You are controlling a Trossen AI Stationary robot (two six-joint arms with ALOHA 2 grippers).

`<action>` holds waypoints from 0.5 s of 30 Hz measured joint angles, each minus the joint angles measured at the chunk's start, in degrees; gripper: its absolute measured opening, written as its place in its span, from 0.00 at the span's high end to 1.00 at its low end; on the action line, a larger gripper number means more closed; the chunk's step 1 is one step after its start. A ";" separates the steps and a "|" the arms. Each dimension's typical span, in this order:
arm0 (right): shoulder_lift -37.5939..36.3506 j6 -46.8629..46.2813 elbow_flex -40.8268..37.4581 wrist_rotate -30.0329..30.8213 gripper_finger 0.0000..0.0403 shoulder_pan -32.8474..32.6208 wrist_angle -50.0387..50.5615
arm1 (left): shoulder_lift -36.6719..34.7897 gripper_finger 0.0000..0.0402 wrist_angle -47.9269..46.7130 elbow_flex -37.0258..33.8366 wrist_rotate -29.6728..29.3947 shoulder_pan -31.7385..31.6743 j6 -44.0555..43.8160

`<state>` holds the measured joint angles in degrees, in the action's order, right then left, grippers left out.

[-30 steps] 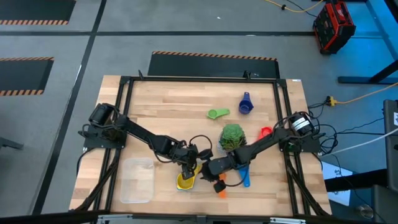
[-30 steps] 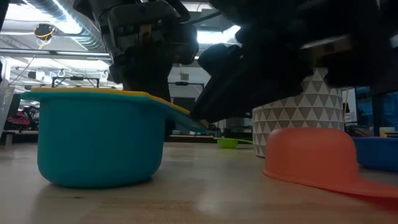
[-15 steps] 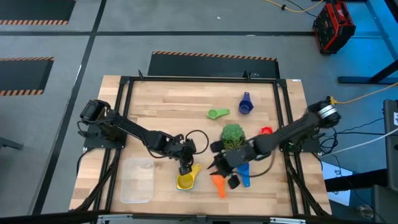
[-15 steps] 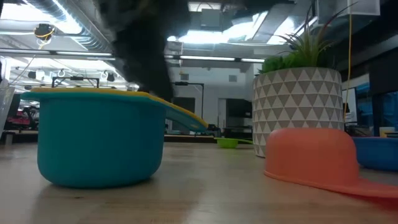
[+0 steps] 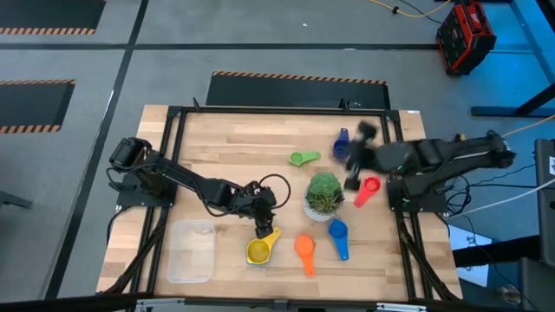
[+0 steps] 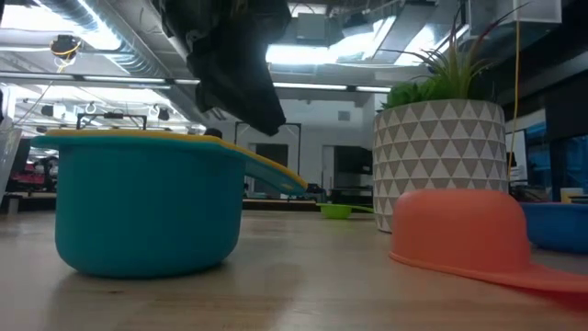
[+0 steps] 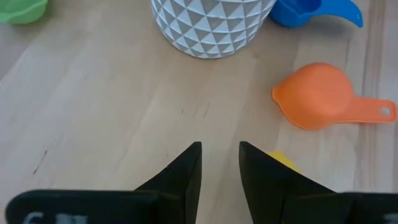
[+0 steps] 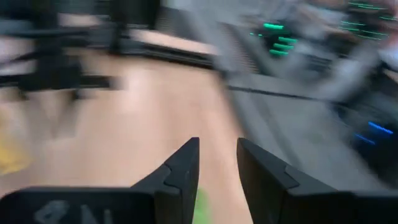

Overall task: Nest measuring cups in basket
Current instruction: Stack the dark blue measuring cup on top of the yellow measuring cup

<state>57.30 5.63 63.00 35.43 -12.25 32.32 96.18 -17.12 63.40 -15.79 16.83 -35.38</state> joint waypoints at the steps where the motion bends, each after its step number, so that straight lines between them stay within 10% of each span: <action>1: -1.51 -1.03 0.00 3.03 0.72 1.49 1.50 | 0.00 0.75 0.04 0.00 -0.12 -0.04 0.00; 7: -7.21 -5.62 0.00 10.34 0.72 13.18 9.02 | 0.00 0.75 0.04 0.00 -0.25 -0.67 0.00; 15: -6.75 -9.97 -0.02 -3.26 0.72 31.39 17.28 | 0.00 0.75 0.04 0.00 -0.17 -1.49 0.00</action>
<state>50.55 -4.33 62.98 32.17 19.15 49.60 96.18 -17.08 63.40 -15.95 15.34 -35.38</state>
